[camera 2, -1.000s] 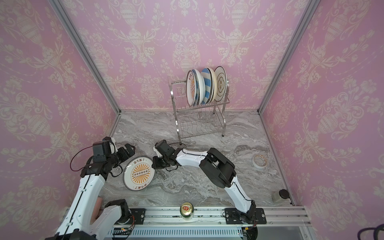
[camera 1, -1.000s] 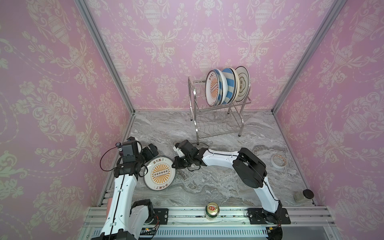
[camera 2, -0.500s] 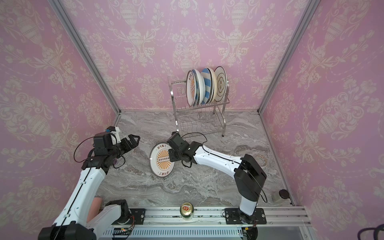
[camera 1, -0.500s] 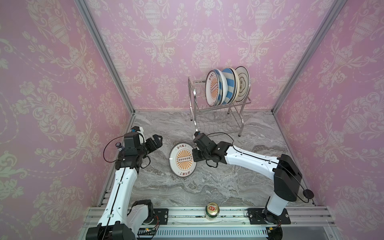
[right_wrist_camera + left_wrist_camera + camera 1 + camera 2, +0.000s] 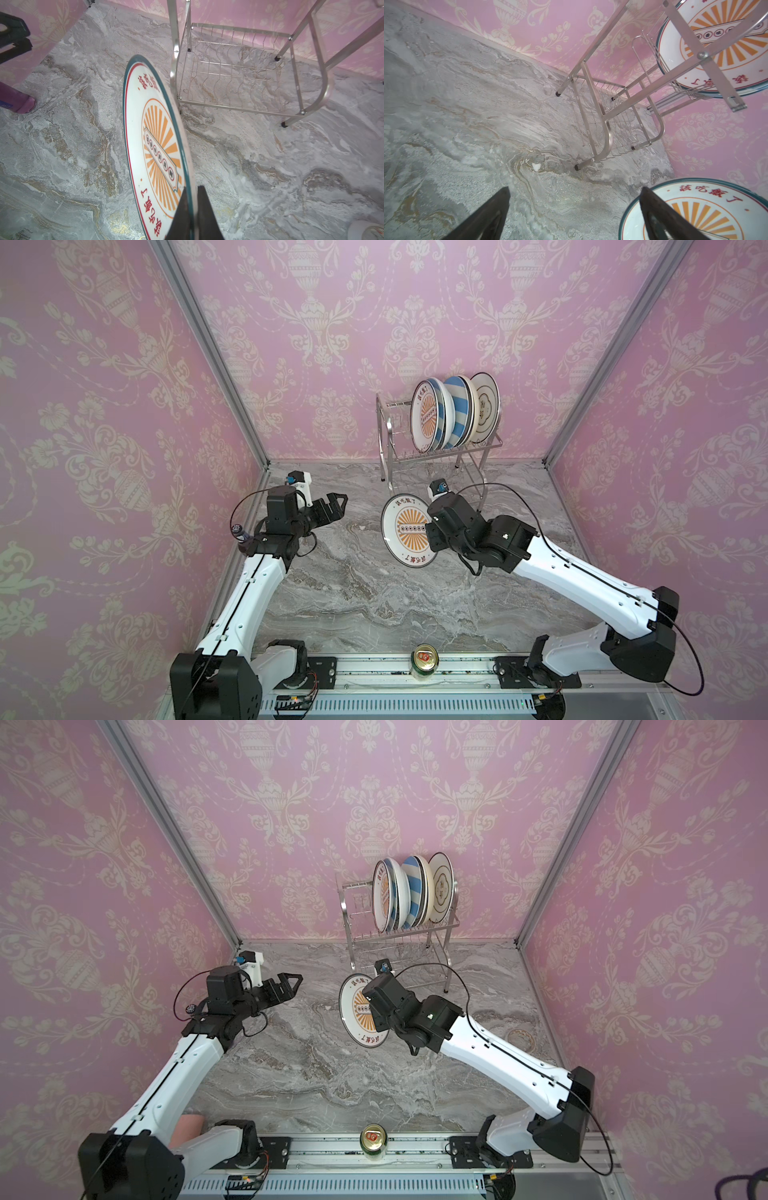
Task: Load the plates into the dish rack
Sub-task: 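Lift the sunburst plate upright with the right gripper while the left gripper withdraws, then carry the sunburst plate to the rack's front slot with the right gripper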
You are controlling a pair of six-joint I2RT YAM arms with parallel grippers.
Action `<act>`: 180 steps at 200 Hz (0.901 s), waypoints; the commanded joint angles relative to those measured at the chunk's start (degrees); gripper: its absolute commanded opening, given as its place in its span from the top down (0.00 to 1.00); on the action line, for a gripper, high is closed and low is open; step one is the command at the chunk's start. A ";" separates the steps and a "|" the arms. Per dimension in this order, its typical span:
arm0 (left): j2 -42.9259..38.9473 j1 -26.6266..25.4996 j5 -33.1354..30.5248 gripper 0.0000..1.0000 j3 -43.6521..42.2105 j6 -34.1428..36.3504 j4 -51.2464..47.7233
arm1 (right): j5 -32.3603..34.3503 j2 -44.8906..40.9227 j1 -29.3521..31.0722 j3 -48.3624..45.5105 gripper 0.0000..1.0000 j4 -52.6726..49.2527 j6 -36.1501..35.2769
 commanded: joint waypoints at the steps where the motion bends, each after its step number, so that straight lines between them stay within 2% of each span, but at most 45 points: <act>1: 1.72 -0.92 5.00 0.01 2.71 0.01 6.48 | 6.60 -5.02 0.40 5.92 1.00 -5.66 -0.89; 44: 4.14 -1.14 9.27 0.01 3.56 -1.02 9.14 | 12.69 -4.29 0.42 16.81 1.00 -6.44 -5.16; 109: 7.28 -1.60 14.69 0.01 4.70 -0.78 13.51 | 23.00 10.55 -0.03 43.70 1.00 -5.57 -16.01; 132: 8.29 -2.37 16.82 0.01 5.56 0.25 13.28 | 27.83 14.77 -0.35 48.12 1.00 0.08 -21.15; 180: 7.83 -3.35 17.92 0.01 5.75 2.81 9.75 | 35.90 22.81 -1.94 50.79 1.00 18.16 -33.84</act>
